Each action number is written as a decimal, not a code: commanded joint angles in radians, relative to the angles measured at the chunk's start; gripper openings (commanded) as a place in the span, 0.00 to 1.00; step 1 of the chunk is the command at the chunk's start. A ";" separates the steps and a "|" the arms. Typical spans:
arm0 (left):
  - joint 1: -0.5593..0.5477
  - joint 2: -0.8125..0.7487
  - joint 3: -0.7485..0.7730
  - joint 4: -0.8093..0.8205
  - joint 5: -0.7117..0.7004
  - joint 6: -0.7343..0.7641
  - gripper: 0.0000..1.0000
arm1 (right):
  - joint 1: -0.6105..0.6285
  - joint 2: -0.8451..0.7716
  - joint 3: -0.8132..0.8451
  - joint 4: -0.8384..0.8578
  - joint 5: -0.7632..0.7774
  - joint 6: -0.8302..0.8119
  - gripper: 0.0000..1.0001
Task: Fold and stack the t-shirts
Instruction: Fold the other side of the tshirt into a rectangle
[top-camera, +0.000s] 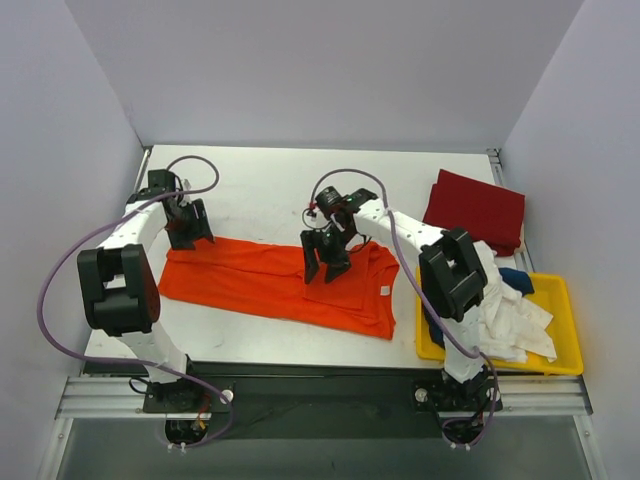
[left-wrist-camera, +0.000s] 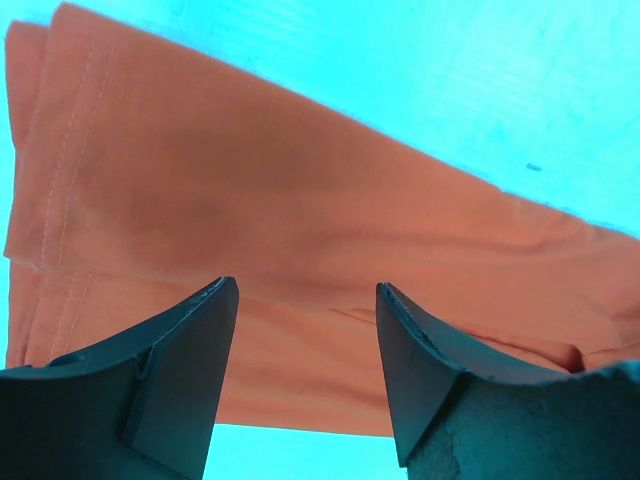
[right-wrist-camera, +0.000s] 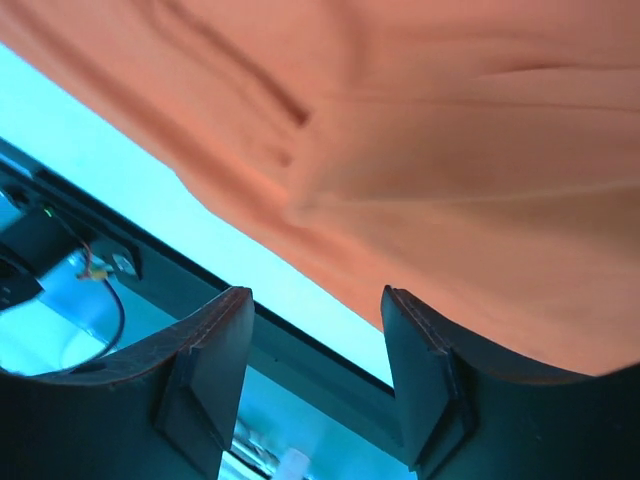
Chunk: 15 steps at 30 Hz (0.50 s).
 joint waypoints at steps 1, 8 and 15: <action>0.004 0.012 0.083 0.017 0.008 -0.019 0.68 | -0.133 -0.113 -0.001 -0.050 0.053 -0.008 0.55; 0.002 0.045 0.146 0.001 -0.004 -0.028 0.68 | -0.328 -0.095 0.055 -0.061 0.200 -0.037 0.56; 0.004 0.085 0.161 0.001 -0.009 -0.028 0.68 | -0.399 -0.009 0.113 -0.064 0.250 -0.053 0.56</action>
